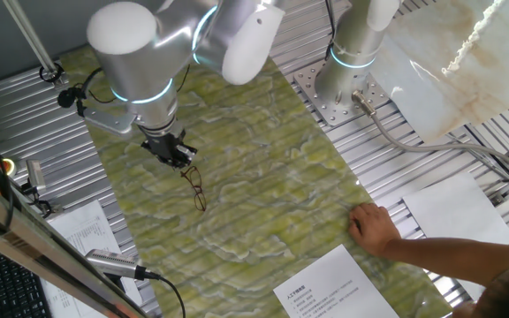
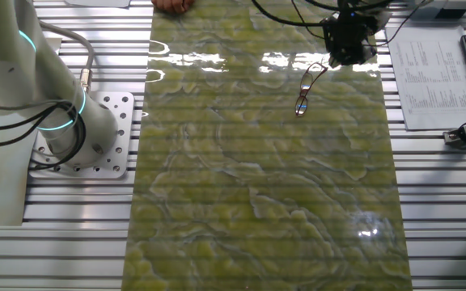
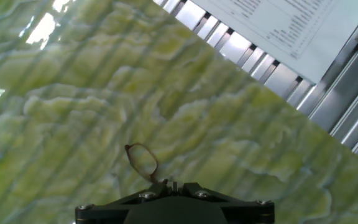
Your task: Unfold the leg of the glasses (with one hand)
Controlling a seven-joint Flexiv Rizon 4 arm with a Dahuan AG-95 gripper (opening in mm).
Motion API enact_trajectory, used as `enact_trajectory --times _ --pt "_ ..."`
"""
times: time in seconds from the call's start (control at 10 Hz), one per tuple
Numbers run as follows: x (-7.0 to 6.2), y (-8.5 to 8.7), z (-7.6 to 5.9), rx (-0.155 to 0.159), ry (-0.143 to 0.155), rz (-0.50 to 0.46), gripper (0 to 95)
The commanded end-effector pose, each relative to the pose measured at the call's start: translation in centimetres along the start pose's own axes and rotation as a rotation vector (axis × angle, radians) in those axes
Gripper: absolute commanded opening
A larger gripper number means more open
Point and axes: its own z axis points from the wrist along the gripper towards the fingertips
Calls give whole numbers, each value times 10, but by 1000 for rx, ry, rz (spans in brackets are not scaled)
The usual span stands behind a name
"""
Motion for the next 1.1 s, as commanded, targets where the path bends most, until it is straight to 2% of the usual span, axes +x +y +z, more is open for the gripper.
enact_trajectory --times 0.1,0.2,0.4,0.6,1.1 --pt "-3 0 0 4 -2 223 0" --pt "-3 1 -2 14 -7 252 0" --pt "-3 2 -4 84 23 377 0" --pt "-2 1 -4 83 19 442 0" --pt "-1 0 -4 84 1 473 0"
